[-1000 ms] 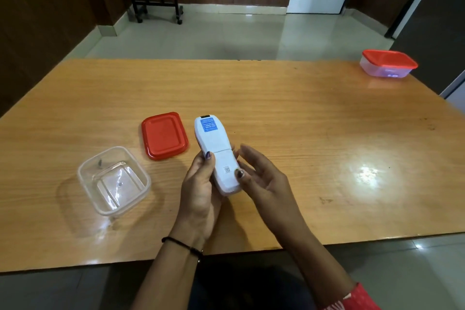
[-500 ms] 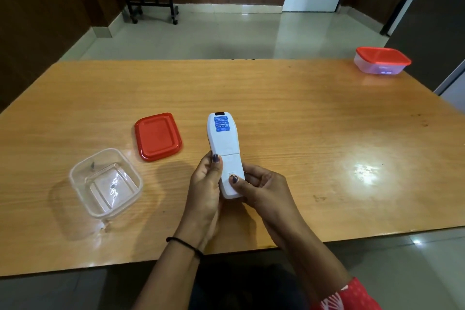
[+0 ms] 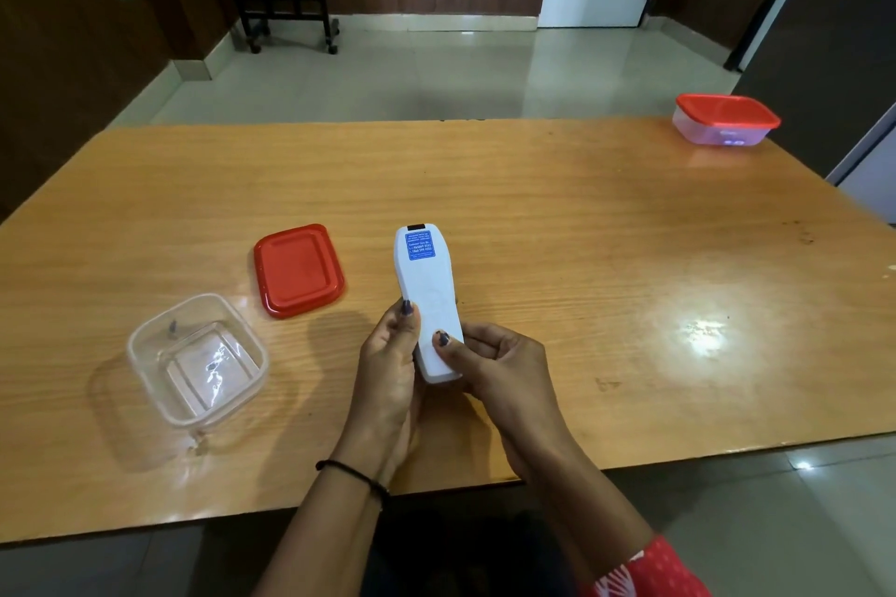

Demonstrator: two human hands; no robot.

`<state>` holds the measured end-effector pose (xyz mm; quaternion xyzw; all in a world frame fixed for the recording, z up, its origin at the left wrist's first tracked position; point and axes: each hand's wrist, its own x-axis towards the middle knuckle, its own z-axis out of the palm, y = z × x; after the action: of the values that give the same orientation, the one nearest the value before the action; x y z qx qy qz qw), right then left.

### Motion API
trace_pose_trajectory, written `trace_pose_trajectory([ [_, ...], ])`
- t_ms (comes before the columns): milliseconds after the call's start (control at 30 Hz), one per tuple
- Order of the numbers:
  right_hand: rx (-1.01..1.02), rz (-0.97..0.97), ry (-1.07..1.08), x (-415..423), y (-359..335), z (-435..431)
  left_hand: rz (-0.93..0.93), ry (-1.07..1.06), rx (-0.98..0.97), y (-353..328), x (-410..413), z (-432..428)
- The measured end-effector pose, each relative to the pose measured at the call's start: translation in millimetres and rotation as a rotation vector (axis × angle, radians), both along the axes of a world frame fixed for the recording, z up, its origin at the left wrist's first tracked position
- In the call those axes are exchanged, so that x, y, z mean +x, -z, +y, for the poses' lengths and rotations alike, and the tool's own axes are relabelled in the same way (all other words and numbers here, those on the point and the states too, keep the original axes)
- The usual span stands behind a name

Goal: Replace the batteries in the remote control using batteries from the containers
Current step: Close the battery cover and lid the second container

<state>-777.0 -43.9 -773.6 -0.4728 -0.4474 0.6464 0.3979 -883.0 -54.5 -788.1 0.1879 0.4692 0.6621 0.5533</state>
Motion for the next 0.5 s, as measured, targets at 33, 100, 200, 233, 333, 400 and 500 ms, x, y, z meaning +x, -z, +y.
trace_pose_trajectory([
  [33,-0.003,0.014,-0.018,1.4,-1.0,0.7,-0.008,0.007,0.01,-0.5,-0.7,0.2],
  [100,-0.024,0.082,-0.074,5.0,-4.3,2.2,-0.035,0.027,0.03,-1.8,-3.0,0.0],
  [200,-0.119,0.287,-0.164,6.6,-8.6,2.5,-0.094,0.071,0.073,-4.6,-5.7,-0.9],
  [233,-0.156,0.346,-0.178,6.2,-9.3,2.2,-0.108,0.081,0.085,-4.6,-6.6,-0.8],
  [333,-0.218,0.445,-0.205,6.0,-9.3,1.3,-0.067,0.068,0.066,-4.3,-8.5,-0.3],
  [400,-0.206,0.436,-0.2,7.3,-8.8,1.9,0.082,0.024,0.037,-3.6,-7.9,1.1],
  [500,-0.218,0.458,-0.18,8.1,-6.4,3.6,0.328,-0.044,0.033,-5.3,-6.2,1.4],
])
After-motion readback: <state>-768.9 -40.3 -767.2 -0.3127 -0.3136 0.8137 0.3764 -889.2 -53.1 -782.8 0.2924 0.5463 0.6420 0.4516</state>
